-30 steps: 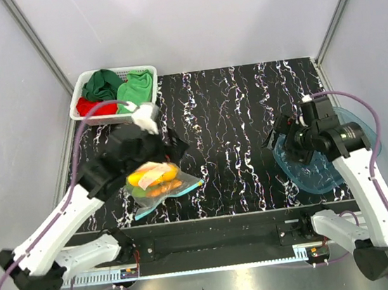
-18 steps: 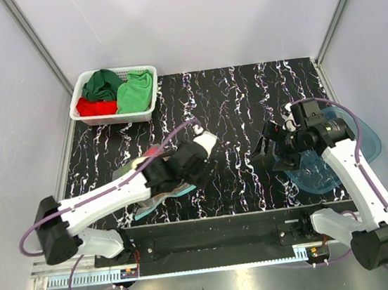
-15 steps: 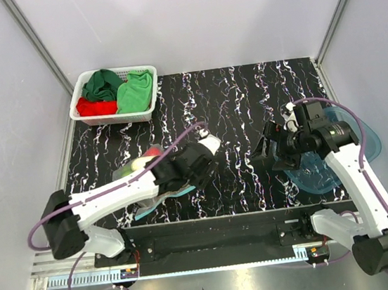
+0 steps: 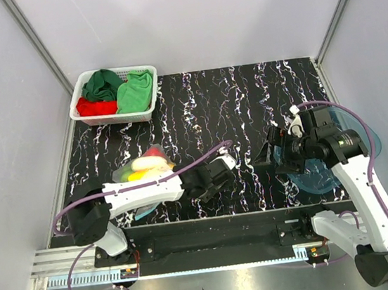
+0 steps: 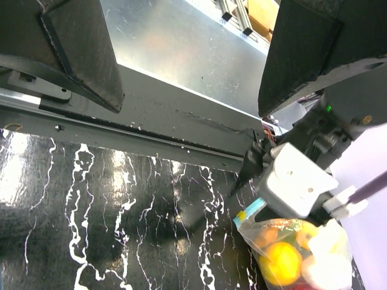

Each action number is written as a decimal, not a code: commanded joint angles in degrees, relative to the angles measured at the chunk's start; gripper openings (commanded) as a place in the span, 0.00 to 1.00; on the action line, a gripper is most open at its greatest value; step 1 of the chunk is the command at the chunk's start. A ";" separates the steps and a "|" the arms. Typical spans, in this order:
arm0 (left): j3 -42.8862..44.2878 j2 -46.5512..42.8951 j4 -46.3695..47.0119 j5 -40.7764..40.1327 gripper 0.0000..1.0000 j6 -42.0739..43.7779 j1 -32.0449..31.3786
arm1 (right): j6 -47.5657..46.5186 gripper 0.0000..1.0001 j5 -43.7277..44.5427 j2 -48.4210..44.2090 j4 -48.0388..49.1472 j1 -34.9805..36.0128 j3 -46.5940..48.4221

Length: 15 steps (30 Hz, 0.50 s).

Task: Open the zip-top bag and remove the fake food

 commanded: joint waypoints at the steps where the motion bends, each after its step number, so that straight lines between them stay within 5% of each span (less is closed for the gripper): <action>1: 1.47 1.65 -1.98 -5.65 0.53 -1.79 -0.07 | -1.11 1.00 0.37 -1.82 -1.17 -0.21 -0.41; 15: -0.55 5.96 -2.86 -14.19 0.22 -0.92 -0.33 | 0.64 1.00 0.46 -3.31 -0.99 -0.21 -1.64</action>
